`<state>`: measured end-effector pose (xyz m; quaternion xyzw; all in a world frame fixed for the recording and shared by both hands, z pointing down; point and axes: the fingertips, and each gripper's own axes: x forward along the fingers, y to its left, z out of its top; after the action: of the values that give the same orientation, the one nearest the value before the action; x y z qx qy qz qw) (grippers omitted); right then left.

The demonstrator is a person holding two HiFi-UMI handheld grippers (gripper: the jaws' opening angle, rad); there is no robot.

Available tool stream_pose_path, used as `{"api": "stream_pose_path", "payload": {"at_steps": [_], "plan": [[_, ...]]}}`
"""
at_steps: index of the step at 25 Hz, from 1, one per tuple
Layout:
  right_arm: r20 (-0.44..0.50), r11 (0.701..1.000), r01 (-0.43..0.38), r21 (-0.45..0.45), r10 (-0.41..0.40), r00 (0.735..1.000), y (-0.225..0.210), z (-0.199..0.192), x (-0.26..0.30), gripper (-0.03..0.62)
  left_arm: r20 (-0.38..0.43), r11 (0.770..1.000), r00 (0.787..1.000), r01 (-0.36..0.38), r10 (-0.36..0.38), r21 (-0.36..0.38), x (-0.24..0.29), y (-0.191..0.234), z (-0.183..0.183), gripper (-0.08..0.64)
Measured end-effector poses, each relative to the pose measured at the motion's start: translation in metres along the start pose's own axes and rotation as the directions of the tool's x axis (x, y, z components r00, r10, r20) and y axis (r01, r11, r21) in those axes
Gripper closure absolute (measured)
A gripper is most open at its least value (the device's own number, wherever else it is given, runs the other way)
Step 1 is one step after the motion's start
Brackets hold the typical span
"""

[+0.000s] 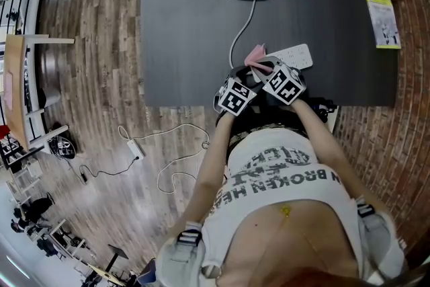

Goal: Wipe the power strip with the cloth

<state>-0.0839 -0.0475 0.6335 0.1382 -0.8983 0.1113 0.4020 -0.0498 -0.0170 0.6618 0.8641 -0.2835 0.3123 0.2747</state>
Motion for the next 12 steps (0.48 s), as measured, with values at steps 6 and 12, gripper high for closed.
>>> {"api": "stream_pose_path", "payload": {"at_steps": [6,12], "plan": [[-0.012,0.999,-0.007,-0.046,0.007,1.000,-0.001,0.000,-0.004,0.575,-0.010,1.000,1.000,-0.003,0.003,-0.001,-0.001,0.000,-0.002,0.276],[-0.018,0.999,0.022,-0.046,-0.023,1.000,-0.011,-0.011,-0.014,0.575,-0.015,1.000,1.000,-0.007,0.007,-0.006,-0.004,0.000,0.003,0.276]]}}
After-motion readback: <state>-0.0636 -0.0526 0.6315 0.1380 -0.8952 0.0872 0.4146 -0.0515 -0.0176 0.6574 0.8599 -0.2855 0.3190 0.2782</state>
